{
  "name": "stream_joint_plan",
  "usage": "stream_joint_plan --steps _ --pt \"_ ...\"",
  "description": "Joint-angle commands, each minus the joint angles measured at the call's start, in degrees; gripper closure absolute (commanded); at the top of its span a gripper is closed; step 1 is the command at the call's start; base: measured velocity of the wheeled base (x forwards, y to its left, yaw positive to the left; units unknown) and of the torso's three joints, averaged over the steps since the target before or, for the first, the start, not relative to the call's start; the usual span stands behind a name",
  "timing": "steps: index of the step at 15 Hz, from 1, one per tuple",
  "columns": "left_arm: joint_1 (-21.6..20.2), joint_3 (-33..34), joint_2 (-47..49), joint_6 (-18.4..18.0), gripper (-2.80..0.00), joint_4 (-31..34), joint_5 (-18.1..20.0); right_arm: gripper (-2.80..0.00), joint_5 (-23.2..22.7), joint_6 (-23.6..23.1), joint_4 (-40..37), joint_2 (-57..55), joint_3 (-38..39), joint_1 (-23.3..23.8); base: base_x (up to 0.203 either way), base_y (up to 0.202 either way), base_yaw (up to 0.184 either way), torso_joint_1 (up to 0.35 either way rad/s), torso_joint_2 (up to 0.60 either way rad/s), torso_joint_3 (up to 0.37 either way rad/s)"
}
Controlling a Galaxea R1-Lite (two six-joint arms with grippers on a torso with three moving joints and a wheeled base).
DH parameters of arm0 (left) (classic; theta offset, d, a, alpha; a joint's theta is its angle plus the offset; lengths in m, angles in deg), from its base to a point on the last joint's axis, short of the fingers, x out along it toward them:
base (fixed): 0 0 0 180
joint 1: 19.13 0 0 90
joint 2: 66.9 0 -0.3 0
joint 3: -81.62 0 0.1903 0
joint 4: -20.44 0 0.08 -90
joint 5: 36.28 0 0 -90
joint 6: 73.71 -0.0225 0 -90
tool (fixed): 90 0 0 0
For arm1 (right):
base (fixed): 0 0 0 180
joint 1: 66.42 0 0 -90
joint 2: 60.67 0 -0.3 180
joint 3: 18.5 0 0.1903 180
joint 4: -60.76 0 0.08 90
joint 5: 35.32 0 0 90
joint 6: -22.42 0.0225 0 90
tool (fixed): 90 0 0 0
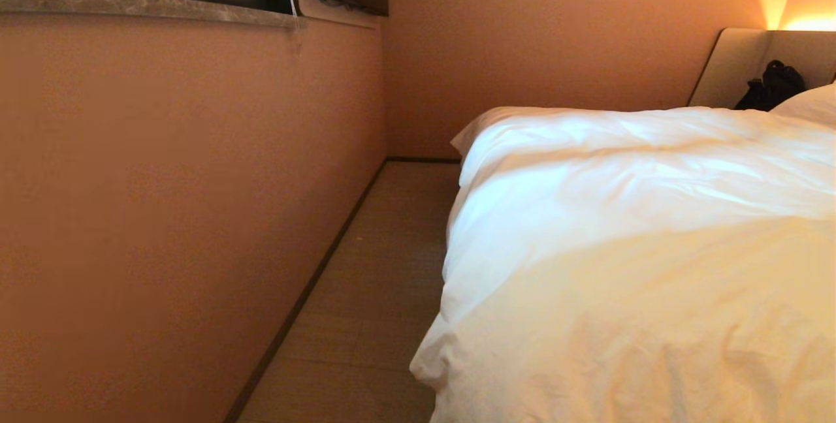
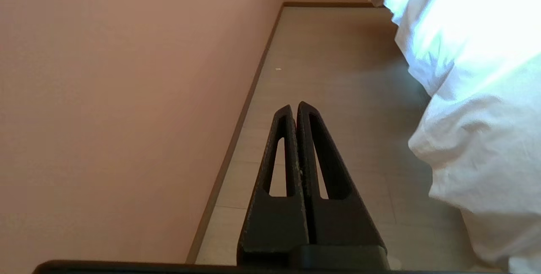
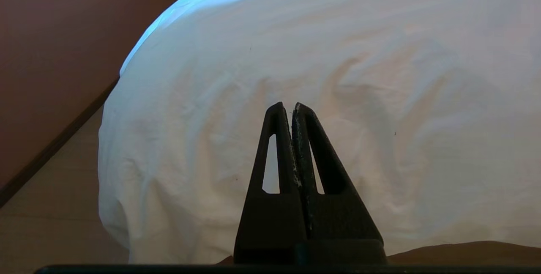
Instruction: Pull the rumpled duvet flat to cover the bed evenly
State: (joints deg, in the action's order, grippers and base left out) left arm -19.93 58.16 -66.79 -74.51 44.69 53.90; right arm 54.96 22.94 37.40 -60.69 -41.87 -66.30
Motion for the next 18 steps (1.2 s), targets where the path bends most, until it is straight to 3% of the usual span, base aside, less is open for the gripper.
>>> stream_joint_plan --steps 1,11,18 --pt "0.00 0.01 -0.02 0.01 0.00 0.00 -0.01 0.00 0.06 0.01 -0.01 0.02 0.00 -0.03 0.000 0.000 0.000 0.000 0.00 0.000" --pt "0.00 0.01 -0.02 0.97 0.00 0.00 -0.01 0.00 0.03 0.03 -0.01 0.02 0.00 -0.03 0.000 0.000 0.000 0.000 0.00 0.000" --pt "0.00 0.01 -0.02 0.97 0.00 0.00 -0.01 0.00 0.03 0.01 -0.01 0.02 0.00 -0.03 -0.188 0.000 0.001 0.005 0.00 0.004"
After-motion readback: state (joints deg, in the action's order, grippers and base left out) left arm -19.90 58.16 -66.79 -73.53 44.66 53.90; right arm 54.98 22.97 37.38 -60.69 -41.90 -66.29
